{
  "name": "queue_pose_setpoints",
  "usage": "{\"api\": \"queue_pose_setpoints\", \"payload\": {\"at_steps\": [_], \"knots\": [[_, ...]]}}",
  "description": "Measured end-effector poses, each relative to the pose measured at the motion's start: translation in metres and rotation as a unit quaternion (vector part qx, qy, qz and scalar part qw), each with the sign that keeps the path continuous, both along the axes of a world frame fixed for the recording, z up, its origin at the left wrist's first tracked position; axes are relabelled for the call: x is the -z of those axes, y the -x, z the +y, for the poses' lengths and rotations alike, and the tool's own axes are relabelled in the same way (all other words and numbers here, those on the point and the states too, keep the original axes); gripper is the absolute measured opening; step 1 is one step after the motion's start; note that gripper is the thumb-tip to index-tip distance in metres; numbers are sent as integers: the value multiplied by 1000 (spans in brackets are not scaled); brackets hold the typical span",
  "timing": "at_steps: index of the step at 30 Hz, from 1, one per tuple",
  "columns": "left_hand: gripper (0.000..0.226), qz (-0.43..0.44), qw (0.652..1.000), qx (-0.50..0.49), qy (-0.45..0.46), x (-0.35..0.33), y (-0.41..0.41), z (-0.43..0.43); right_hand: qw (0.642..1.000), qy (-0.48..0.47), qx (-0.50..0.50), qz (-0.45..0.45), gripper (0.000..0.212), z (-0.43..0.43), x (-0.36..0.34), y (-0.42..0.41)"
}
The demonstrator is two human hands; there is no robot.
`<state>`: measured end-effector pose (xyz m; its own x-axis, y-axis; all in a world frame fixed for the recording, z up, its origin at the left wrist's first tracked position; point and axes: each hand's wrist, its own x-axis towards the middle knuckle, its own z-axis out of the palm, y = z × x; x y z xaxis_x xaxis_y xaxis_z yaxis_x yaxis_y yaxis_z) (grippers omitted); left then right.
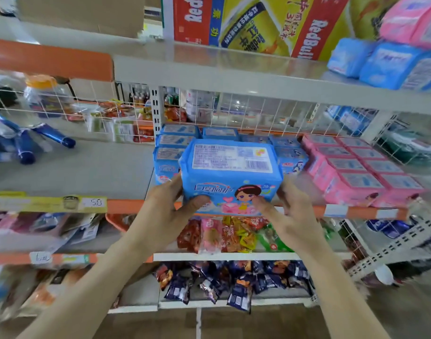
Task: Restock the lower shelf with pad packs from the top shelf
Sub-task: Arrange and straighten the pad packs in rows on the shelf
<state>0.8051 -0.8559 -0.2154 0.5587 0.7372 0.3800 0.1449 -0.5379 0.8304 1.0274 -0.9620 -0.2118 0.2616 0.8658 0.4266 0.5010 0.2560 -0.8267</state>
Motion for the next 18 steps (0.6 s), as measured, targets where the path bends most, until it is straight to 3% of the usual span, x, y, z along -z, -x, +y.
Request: {"api": "queue_pose_setpoints", "payload": {"at_steps": [10, 18], "knots": [[43, 13, 999, -35, 4, 14, 2, -4, 999, 32, -11, 31, 49, -4, 13, 5], [32, 18, 994, -14, 109, 40, -7, -5, 989, 82, 21, 120, 50, -14, 36, 0]]}}
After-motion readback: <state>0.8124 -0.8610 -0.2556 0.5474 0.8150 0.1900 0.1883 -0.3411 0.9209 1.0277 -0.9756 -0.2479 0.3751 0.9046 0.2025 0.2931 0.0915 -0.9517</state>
